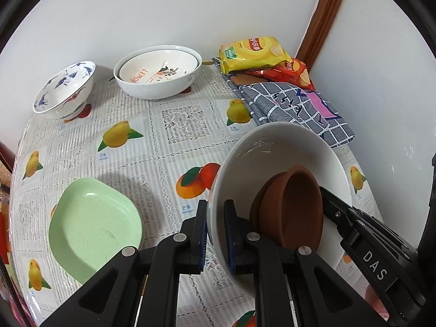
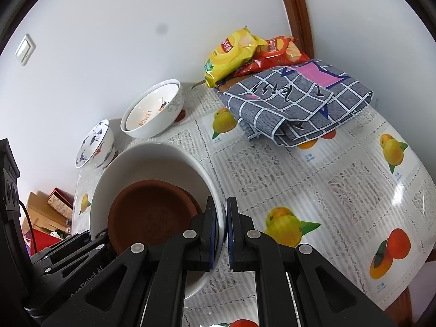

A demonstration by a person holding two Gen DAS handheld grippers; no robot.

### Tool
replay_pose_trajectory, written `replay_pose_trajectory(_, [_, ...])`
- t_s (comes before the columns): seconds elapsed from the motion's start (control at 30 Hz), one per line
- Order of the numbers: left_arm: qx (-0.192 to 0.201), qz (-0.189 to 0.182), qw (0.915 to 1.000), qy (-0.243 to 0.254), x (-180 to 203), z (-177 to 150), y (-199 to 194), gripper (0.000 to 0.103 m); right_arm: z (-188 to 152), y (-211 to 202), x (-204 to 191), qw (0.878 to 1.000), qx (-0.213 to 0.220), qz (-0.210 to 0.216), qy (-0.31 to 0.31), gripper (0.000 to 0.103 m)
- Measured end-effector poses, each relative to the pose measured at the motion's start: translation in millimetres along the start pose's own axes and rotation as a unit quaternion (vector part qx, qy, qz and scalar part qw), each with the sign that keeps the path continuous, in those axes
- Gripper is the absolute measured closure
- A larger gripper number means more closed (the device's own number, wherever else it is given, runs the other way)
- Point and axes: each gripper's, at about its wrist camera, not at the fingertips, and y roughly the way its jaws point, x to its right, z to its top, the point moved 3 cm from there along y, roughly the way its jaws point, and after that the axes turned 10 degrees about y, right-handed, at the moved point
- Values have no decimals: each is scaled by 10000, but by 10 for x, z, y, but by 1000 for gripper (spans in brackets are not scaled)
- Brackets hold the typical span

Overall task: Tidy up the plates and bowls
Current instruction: 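Lift the white bowl with both grippers and carry it toward the plate stack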

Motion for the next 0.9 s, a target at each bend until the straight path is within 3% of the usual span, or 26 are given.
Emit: replay_pose_trajectory(0.9, [84, 82, 9998, -157, -325, -99, -172, 92, -188, 18, -325, 9998, 35, 160, -110, 96])
